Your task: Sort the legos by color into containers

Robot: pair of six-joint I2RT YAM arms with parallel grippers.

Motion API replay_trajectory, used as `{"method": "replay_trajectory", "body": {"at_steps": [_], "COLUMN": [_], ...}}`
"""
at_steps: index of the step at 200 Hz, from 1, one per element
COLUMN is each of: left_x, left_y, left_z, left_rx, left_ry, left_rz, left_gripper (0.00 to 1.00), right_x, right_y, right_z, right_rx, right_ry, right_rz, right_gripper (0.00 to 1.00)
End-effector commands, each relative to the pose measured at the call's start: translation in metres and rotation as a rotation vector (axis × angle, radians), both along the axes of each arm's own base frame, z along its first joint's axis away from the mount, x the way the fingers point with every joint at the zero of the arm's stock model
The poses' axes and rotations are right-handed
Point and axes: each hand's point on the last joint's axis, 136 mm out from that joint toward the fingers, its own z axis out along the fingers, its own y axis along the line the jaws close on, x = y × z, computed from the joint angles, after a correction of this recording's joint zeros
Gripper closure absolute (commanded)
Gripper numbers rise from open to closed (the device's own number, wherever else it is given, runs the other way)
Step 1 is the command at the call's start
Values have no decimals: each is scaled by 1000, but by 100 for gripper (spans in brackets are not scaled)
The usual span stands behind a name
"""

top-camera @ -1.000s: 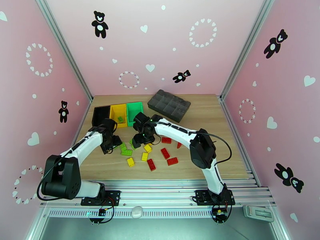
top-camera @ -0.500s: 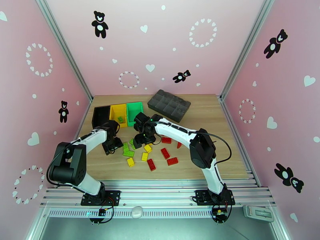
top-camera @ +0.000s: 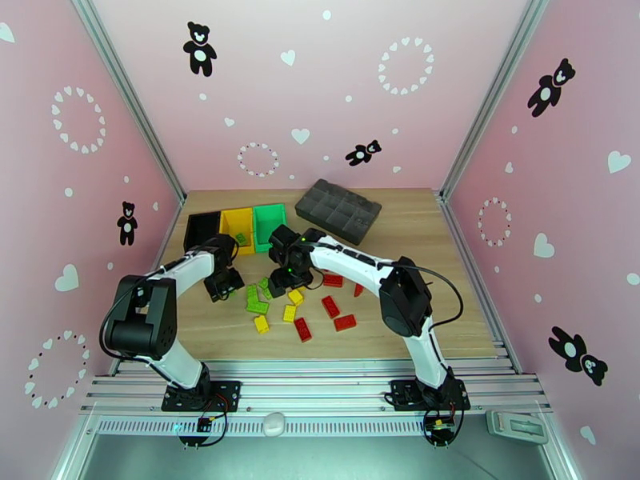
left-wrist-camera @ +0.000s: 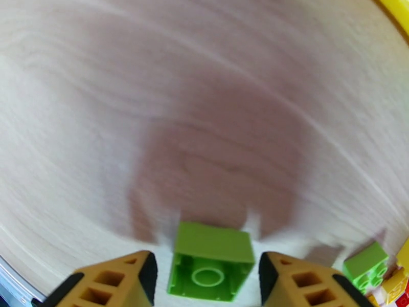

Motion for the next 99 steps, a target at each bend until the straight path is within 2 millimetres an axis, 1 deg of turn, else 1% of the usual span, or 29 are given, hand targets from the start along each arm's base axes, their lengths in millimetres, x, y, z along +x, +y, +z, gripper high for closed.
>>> {"method": "replay_trajectory", "body": {"at_steps": [1,33,52,70,87,99], "left_x": [8,5,4,3,5,8], "left_y": [4,2,0,-4,-7,-8], "left_z": [2,-1,-3,-2,6,16], "left_rx": [18,7,-8,-23,-38,-47], "left_ry": [0,13,17,17,-1,-24], "left_rz": [-17,-18,-21,-21,-22,-21], "left_gripper": [48,55,62,66,69,70], "right_x": [4,9,12,18,28,37], "right_y": [0,-3,-4,-7,-13,-20], "right_z": [10,11,13,14,19,22], "right_rx": [16,19,25,25,25,18], "right_ry": [-11,-15,-18,-23,-34,-42], "right_rz": [-2,-15,-22,-44,-85,-129], "right_gripper": [33,34,35,36,36,34]}}
